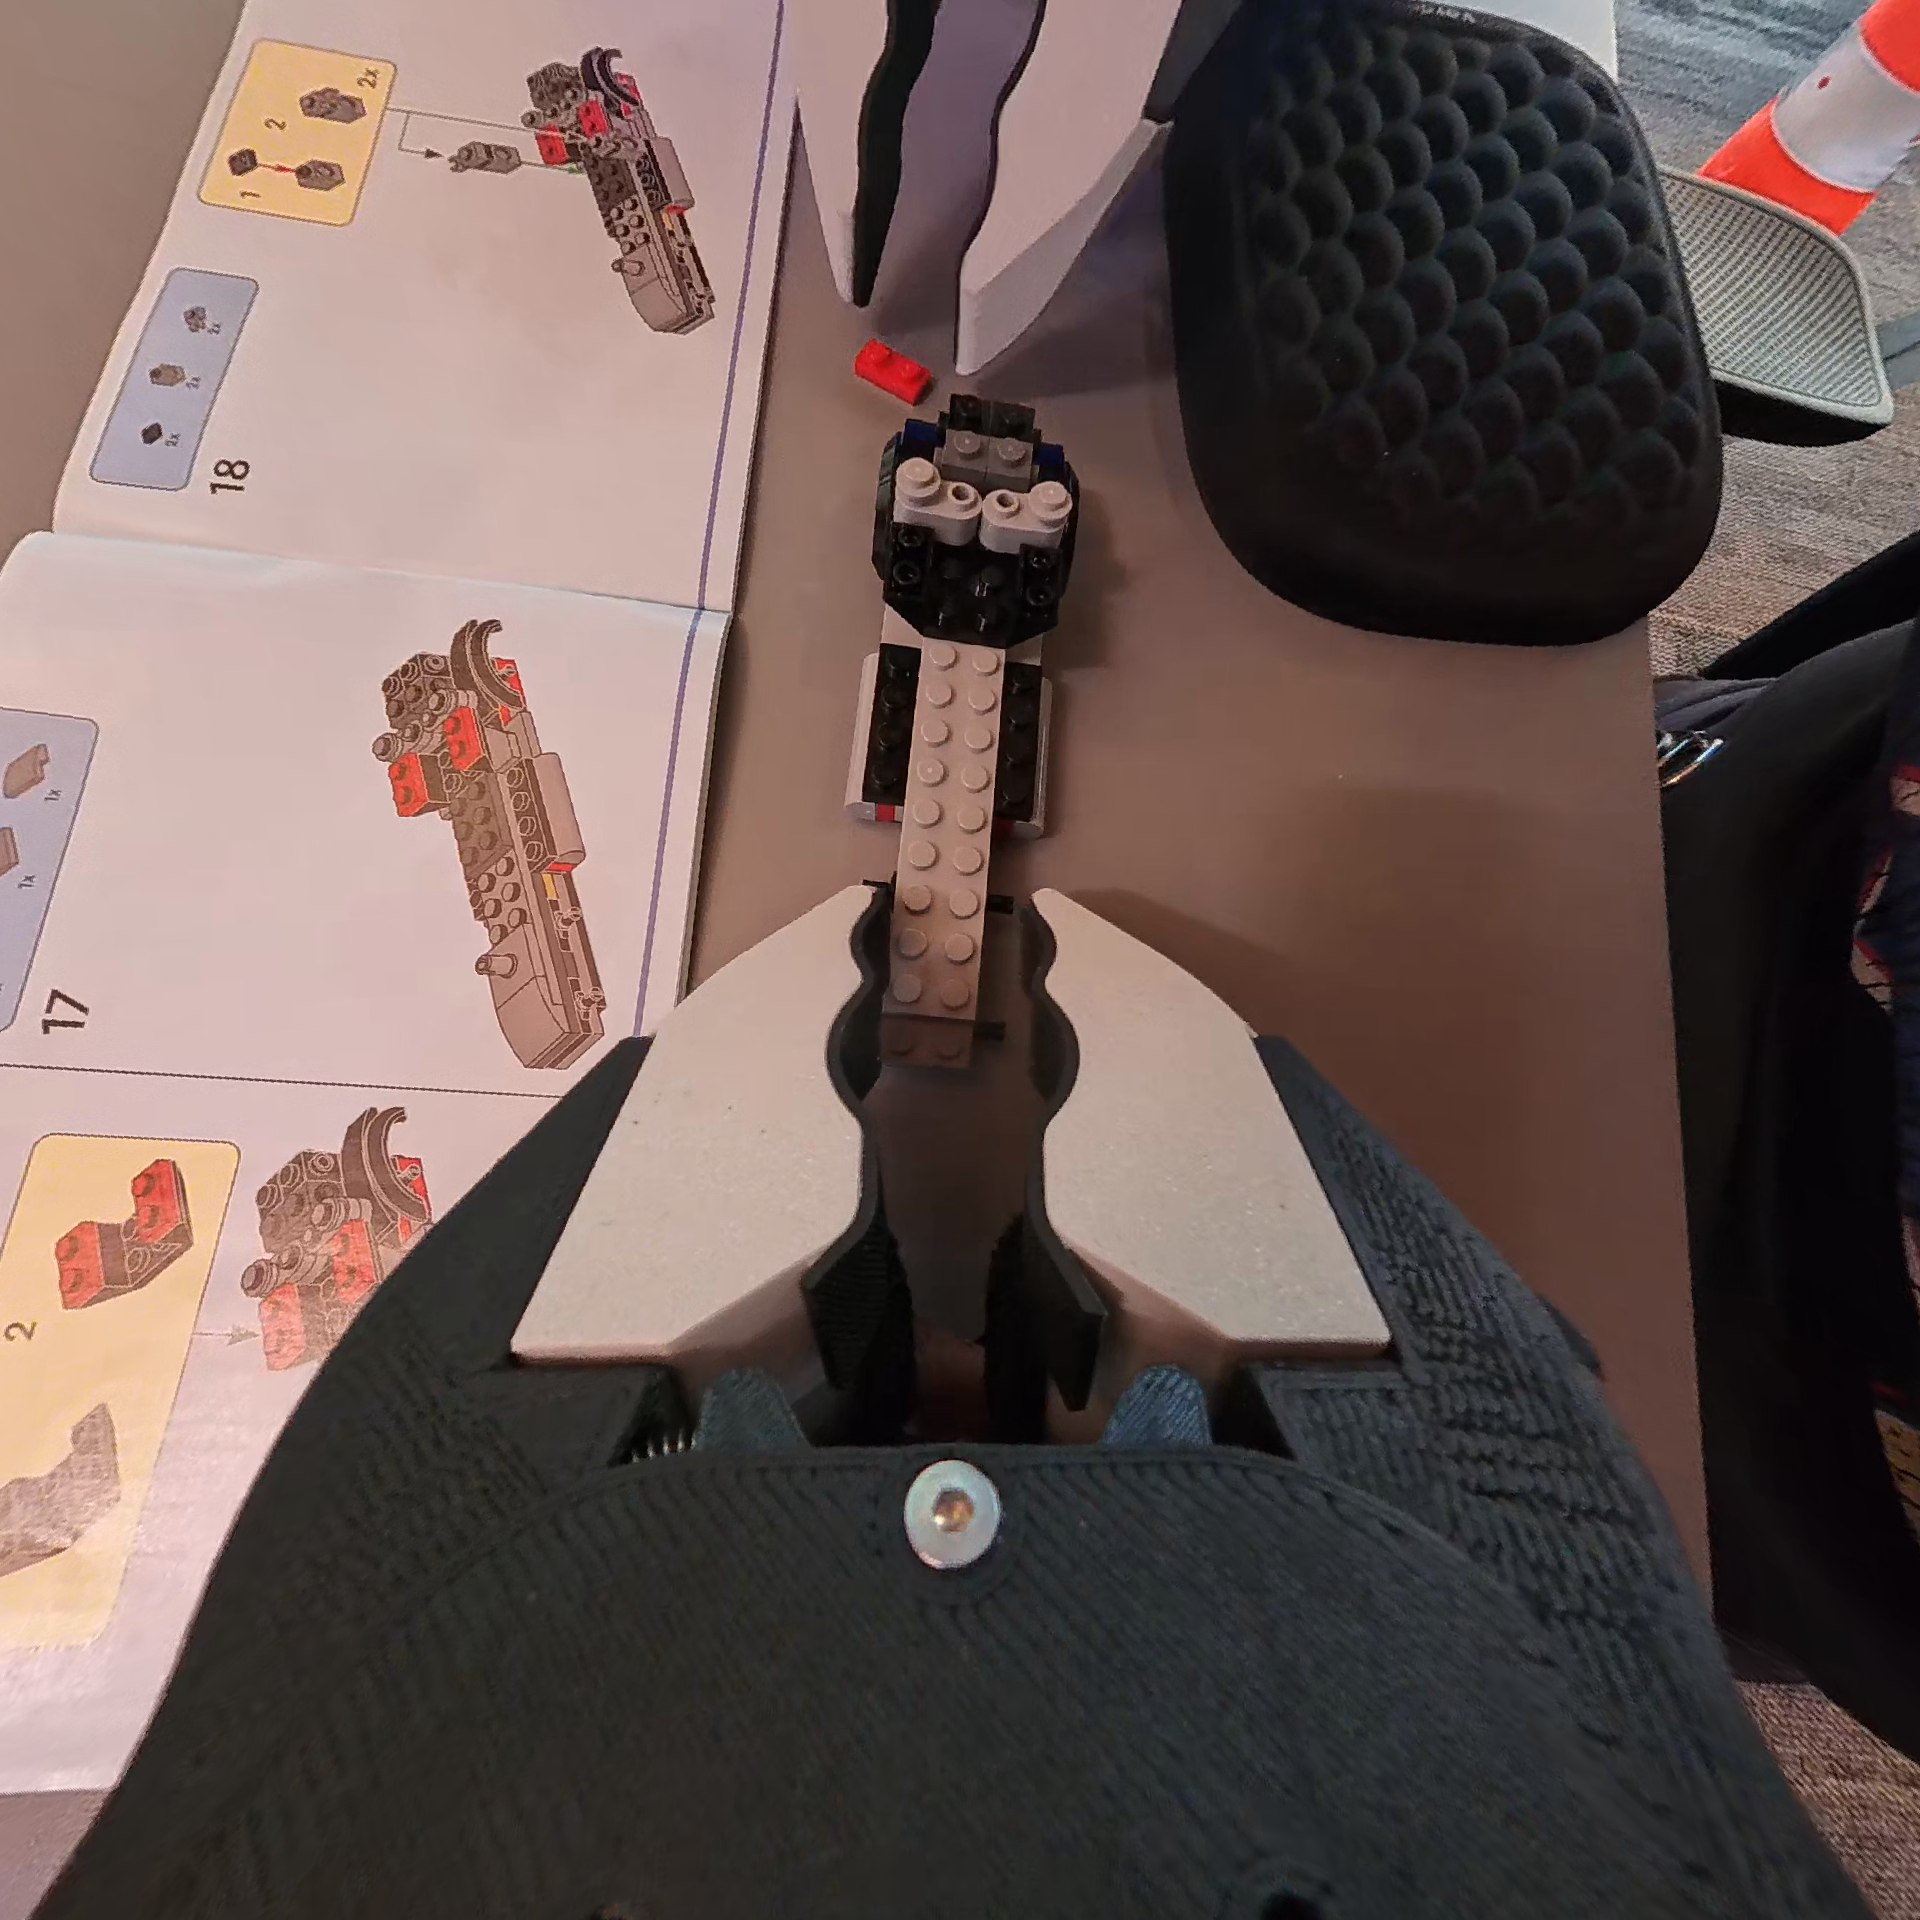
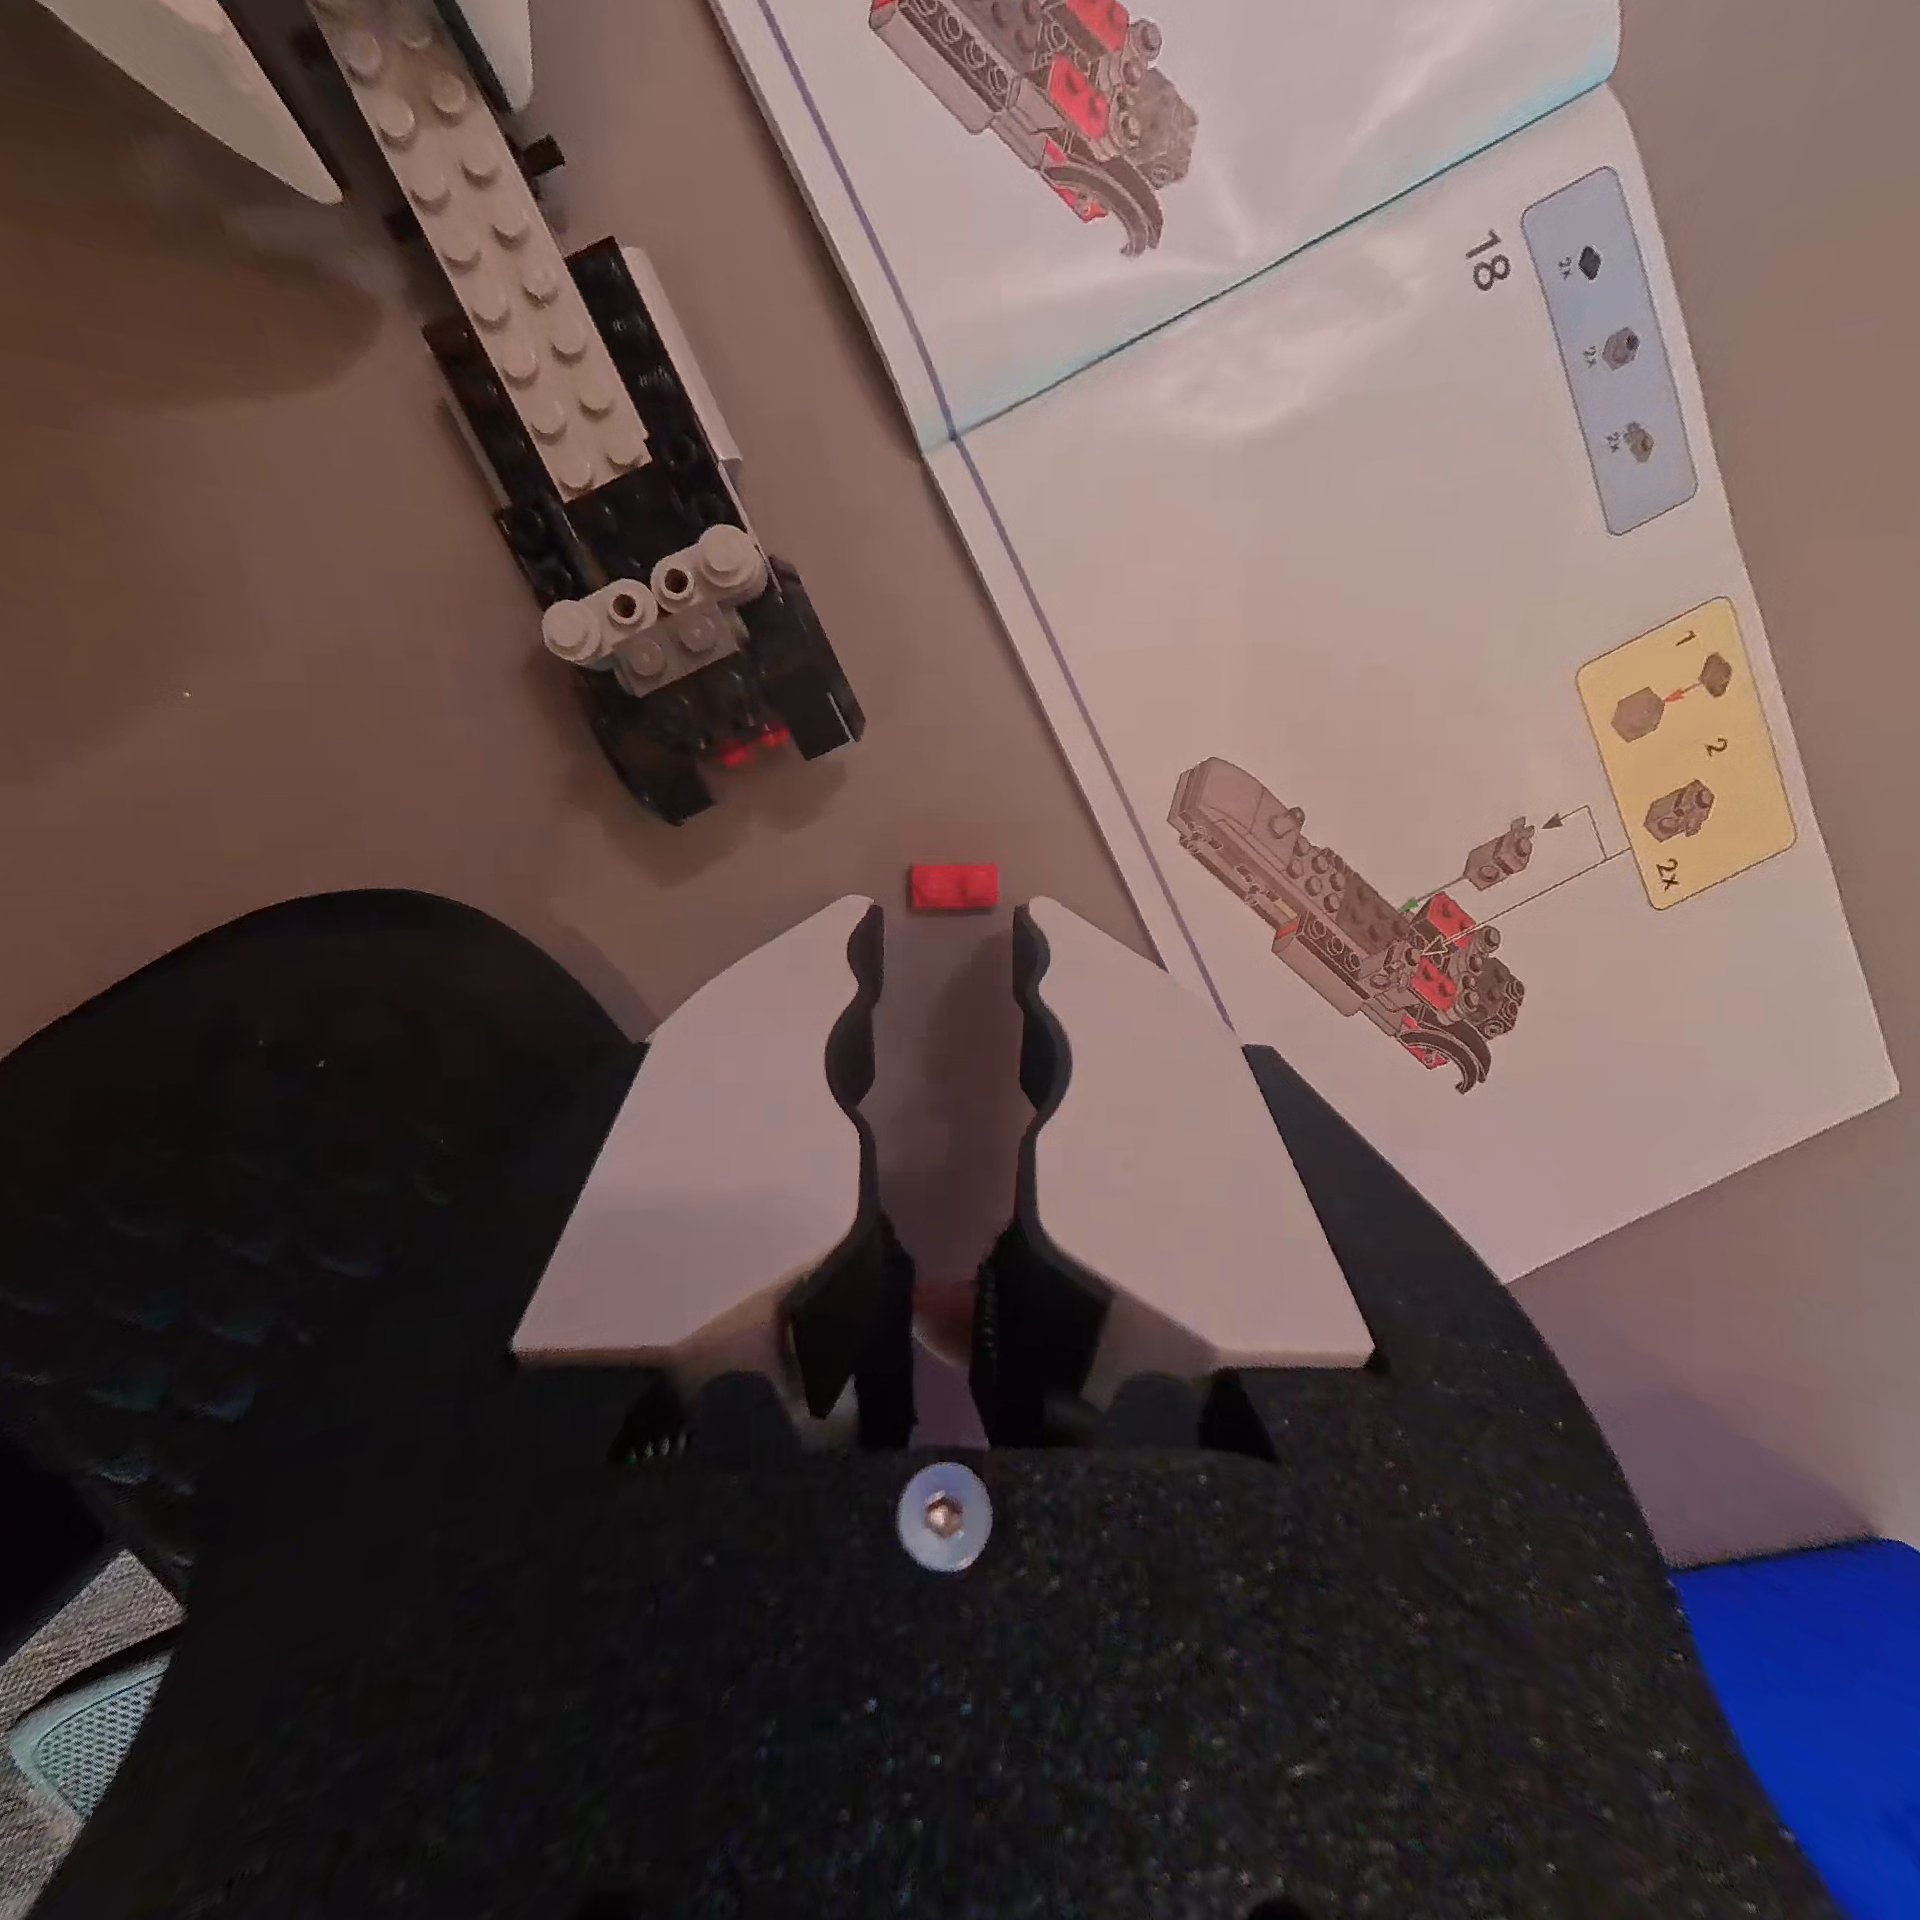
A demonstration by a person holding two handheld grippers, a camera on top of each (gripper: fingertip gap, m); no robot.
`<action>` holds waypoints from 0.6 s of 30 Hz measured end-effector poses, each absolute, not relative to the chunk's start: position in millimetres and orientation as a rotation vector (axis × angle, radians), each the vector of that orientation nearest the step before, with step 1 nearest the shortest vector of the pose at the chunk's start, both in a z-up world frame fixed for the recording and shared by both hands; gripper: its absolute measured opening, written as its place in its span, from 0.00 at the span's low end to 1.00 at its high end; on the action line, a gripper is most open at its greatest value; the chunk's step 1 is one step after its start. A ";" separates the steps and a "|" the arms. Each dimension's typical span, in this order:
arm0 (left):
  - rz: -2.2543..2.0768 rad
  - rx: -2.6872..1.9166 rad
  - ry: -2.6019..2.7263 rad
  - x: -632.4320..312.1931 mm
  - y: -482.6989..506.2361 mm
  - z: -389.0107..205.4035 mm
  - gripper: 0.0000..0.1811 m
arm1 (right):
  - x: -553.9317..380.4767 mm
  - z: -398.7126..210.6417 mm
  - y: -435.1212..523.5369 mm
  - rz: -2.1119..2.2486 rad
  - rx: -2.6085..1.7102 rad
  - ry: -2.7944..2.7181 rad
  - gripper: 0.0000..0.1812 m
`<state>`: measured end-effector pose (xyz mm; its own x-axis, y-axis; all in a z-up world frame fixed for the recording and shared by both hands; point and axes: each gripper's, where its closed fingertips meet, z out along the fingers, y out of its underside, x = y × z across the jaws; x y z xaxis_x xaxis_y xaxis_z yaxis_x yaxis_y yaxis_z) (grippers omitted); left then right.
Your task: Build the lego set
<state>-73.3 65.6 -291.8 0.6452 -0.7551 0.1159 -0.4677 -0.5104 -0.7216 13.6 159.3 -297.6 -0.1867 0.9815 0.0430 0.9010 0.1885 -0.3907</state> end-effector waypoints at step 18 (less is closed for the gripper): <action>-0.424 -2.162 1.016 -72.6 63.0 -291.0 0.09 | 16.0 -280.8 152.3 0.501 -1.804 -2.081 0.09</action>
